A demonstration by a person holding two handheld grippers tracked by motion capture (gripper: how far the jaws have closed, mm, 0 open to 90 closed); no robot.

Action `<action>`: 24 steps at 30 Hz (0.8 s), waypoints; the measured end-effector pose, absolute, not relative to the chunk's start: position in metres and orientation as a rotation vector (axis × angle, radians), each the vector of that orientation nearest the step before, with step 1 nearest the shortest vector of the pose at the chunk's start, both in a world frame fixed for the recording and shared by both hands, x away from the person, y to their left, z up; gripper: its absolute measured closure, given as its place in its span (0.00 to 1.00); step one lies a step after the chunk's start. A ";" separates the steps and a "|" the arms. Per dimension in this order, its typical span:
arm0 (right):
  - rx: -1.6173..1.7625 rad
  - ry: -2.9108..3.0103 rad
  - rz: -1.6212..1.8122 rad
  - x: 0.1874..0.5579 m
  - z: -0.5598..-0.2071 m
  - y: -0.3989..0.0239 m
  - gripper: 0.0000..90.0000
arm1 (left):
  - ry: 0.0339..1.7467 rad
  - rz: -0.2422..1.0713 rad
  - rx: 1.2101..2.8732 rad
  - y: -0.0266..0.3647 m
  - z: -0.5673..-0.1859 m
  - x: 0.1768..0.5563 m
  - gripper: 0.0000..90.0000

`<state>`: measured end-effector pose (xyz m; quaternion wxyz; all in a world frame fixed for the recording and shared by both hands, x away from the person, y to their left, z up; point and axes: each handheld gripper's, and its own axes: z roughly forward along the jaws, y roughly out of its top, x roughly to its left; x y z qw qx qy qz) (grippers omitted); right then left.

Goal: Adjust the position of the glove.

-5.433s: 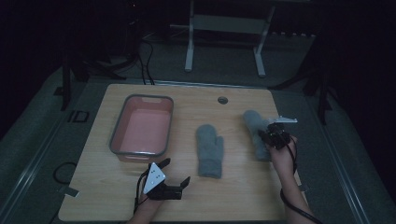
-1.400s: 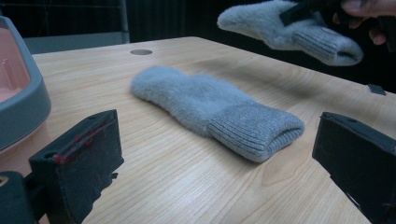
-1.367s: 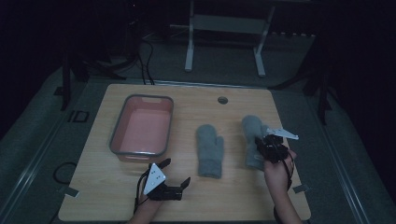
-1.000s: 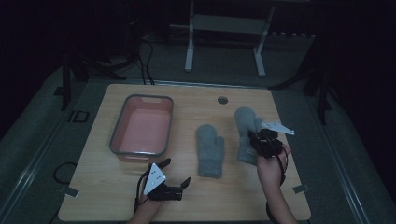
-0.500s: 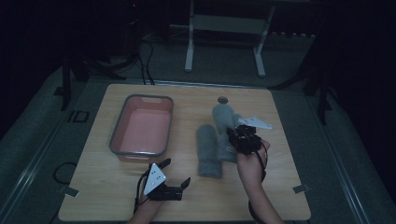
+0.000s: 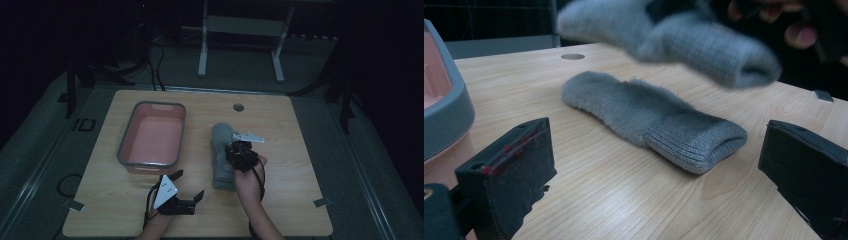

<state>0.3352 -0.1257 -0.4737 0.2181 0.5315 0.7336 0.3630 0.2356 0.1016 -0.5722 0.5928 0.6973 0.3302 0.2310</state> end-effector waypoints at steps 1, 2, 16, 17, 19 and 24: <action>1.492 2.034 1.000 0.337 -0.478 -0.125 0.88 | 0.769 0.537 1.621 0.102 -0.572 0.236 0.02; 1.499 2.043 0.993 0.338 -0.482 -0.123 0.88 | 0.771 0.536 1.619 0.102 -0.572 0.236 0.02; 1.526 2.080 0.925 0.343 -0.515 -0.117 0.82 | 0.767 0.537 1.621 0.102 -0.572 0.236 0.02; 1.524 2.093 0.926 0.342 -0.516 -0.116 0.81 | 0.767 0.537 1.621 0.102 -0.572 0.236 0.02; 1.517 2.103 0.922 0.342 -0.520 -0.114 0.77 | 0.766 0.537 1.622 0.102 -0.572 0.235 0.02; 1.491 2.130 0.901 0.343 -0.527 -0.112 0.64 | 0.766 0.537 1.621 0.102 -0.572 0.235 0.02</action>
